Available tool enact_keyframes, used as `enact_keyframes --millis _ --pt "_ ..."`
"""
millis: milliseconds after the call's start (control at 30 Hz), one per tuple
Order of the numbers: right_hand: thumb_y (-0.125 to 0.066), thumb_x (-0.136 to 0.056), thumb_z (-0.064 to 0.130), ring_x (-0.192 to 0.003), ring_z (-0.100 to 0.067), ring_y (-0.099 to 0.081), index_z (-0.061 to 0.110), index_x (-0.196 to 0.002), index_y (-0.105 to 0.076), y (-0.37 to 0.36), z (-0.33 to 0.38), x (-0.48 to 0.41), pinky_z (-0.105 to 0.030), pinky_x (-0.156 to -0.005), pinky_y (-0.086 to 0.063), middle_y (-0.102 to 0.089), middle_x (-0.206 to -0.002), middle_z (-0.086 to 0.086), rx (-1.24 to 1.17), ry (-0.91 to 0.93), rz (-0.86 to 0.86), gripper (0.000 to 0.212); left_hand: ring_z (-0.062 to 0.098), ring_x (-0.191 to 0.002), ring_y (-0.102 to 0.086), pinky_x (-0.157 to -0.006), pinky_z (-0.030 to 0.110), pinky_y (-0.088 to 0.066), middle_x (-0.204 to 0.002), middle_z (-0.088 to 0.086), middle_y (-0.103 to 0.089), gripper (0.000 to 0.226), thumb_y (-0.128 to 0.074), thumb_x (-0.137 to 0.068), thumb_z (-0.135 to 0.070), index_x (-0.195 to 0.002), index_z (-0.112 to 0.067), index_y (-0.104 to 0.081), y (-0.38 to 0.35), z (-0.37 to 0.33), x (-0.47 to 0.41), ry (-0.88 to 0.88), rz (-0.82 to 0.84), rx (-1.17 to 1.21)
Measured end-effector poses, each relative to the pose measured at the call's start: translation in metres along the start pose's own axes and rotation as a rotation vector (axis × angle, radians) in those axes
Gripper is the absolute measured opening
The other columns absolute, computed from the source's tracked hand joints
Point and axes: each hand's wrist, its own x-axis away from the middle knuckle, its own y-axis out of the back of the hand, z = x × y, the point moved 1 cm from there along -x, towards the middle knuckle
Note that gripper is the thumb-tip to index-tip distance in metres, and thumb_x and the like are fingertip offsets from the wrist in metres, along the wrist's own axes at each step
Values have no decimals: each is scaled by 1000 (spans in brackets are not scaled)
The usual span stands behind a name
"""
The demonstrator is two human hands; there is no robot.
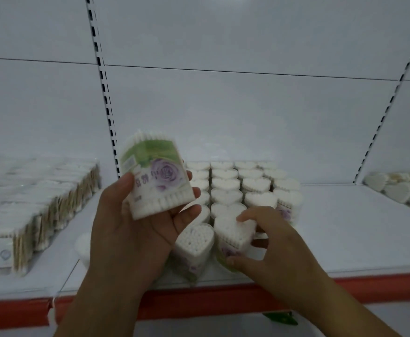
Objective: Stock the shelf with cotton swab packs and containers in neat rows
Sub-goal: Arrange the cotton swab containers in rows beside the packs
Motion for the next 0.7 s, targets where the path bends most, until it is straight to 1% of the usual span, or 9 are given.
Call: enact_keyframes --millis 100,200,300,333,367,467,567,633,700 --pt "-71 -53 57 -105 9 -45 44 -100 -48 -9 -4 2 -18 -77 -48 -36 -118 34 79 70 -17 54 35 -85 -71 -62 38 -58 -103 18 -70 73 -89 -42 -38 -106 -8 -71 1 6 1 27 -3 -8" --pt "-72 -53 60 -110 10 -43 49 -103 -50 -6 -7 6 -12 -82 -42 -33 -120 36 67 62 14 56 37 -89 -71 -62 39 -58 -107 21 -70 55 -78 -55 -38 -101 -9 -75 6 9 -5 63 -17 -36" --pt "-64 -62 65 -108 5 -51 56 -107 -50 23 3 -1 -11 -83 -44 -45 -118 32 -99 46 -127 48 34 -88 -72 -58 37 -59 -106 19 -71 72 -78 -57 -35 -119 -3 -65 4 14 -25 130 -31 -92" --pt "-60 -65 66 -104 2 -55 57 -109 -49 38 10 -9 -12 -80 -46 -50 -115 29 -201 51 -188 46 32 -91 -71 -61 37 -59 -107 18 -71 78 -85 -53 -32 -121 -2 -63 -2 16 -32 147 -8 -166" --pt "-56 -67 68 -101 0 -59 58 -111 -49 54 16 -18 -14 -78 -48 -54 -113 28 -293 57 -204 46 31 -96 -70 -67 38 -60 -110 17 -70 71 -86 -53 -28 -117 -4 -66 -8 19 -39 153 47 -277" --pt "-62 -65 74 -91 -5 -65 51 -114 -52 83 31 -42 -21 -75 -54 -64 -104 20 -363 60 -60 54 30 -105 -67 -79 38 -57 -114 15 -69 35 -66 -76 -26 -108 -13 -72 -32 34 -51 185 238 -525" --pt "-61 -59 63 -79 -9 -67 34 -116 -58 87 26 -42 -30 -75 -54 -71 -84 9 -394 13 -39 64 25 -103 -68 -80 33 -56 -110 9 -72 27 -57 -86 -27 -105 -19 -73 -44 50 -54 240 292 -614" --pt "-64 -52 61 -84 -7 -68 32 -116 -58 84 17 -35 -31 -76 -55 -72 -88 10 -427 -14 -65 70 18 -99 -69 -79 27 -57 -105 3 -73 20 -57 -91 -24 -103 -20 -72 -47 56 -54 220 314 -776" --pt "-70 -48 61 -84 -8 -69 34 -109 -58 80 7 -28 -28 -70 -57 -71 -91 11 -428 -20 -103 68 12 -100 -68 -85 28 -56 -107 -3 -73 21 -54 -94 -20 -110 -23 -68 -47 60 -49 230 373 -967"
